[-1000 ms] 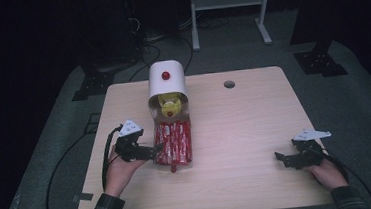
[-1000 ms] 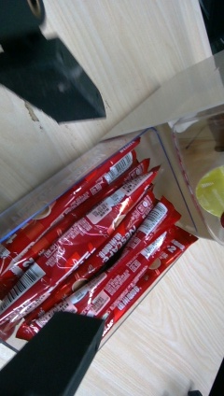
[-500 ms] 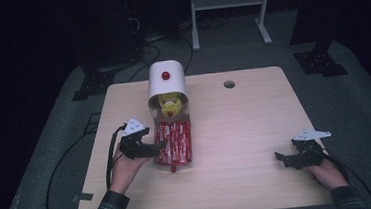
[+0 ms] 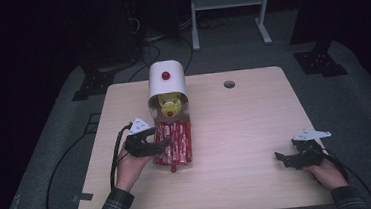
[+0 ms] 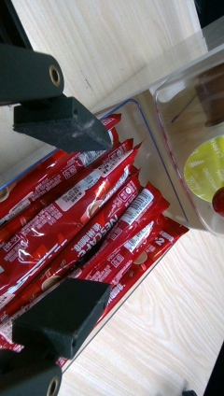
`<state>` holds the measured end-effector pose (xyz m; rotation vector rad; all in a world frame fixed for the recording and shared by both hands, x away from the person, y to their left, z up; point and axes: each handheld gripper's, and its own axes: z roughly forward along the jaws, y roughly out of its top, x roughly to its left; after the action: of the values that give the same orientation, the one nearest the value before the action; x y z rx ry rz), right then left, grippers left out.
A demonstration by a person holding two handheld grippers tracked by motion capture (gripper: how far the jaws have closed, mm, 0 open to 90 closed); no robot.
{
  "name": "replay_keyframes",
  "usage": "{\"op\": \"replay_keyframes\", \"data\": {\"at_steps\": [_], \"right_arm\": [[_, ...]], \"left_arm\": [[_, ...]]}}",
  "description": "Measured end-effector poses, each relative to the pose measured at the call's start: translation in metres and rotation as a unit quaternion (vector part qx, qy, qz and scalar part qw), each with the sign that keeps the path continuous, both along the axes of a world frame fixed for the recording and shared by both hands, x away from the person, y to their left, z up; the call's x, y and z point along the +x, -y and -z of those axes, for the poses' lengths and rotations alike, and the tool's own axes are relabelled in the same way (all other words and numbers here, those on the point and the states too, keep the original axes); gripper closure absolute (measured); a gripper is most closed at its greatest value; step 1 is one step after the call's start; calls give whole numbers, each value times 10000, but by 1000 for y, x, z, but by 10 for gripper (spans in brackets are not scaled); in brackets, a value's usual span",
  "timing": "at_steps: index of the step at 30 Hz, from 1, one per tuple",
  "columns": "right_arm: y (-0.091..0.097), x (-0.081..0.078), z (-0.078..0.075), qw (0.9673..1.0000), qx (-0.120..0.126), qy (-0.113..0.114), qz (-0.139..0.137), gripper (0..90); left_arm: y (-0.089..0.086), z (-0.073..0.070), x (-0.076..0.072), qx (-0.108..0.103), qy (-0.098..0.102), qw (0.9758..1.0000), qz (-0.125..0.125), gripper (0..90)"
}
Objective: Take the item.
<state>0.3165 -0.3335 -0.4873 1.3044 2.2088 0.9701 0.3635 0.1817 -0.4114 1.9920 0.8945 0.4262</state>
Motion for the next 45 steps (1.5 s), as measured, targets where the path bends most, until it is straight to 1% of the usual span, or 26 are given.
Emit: {"op": "replay_keyframes", "data": {"at_steps": [2, 3, 6, 9, 14, 20, 23, 27, 30, 34, 35, 37, 38, 39, 40, 41, 45], "right_arm": [[0, 0, 0, 10000, 2, 1, 1, 114], [0, 0, 0, 10000, 2, 1, 1, 114], [0, 0, 0, 10000, 2, 2, 1, 114], [0, 0, 0, 10000, 2, 1, 2, 114], [0, 0, 0, 10000, 2, 0, -5, 114], [0, 0, 0, 10000, 2, 0, -6, 114], [0, 0, 0, 10000, 2, 0, -6, 114], [0, 0, 0, 10000, 2, 0, -6, 114], [0, 0, 0, 10000, 2, 1, -7, 114], [0, -1, 0, 10000, 2, -1, -8, 114], [0, -1, 0, 10000, 1, -1, -9, 114], [0, -1, 0, 10000, 2, -1, -11, 114], [0, -1, 0, 10000, 0, 0, -11, 114], [0, -1, 0, 10000, 1, -1, -10, 115], [0, -1, 0, 10000, 1, -1, -10, 115], [0, -1, 0, 10000, 0, -1, -11, 114], [0, -1, 0, 10000, 1, -1, -11, 114]], "left_arm": [[1, 1, 1, -9, 1, 10000, 20, 313], [1, 1, 1, -7, -22, 10000, 43, 344], [3, 4, 3, -18, -79, 9999, 89, 383], [4, 5, 4, 27, -134, 9999, 69, 427], [4, 7, 5, 48, -186, 9998, 64, 465], [3, 9, 7, 167, -251, 9995, 11, 479], [3, 10, 7, 154, -273, 9995, -6, 481], [4, 10, 6, 207, -298, 9993, -17, 482], [5, 11, 6, 190, -330, 9993, -38, 493], [6, 12, 6, 206, -398, 9990, -60, 505], [7, 14, 6, 232, -423, 9988, -37, 540], [8, 16, 6, 176, -428, 9989, -90, 557], [8, 16, 6, 186, -427, 9989, -102, 564], [8, 15, 5, 205, -435, 9988, -118, 600], [7, 14, 5, 194, -421, 9988, -141, 600], [6, 13, 4, 184, -414, 9989, -145, 660], [6, 13, 4, 150, -426, 9989, -152, 713]]}}
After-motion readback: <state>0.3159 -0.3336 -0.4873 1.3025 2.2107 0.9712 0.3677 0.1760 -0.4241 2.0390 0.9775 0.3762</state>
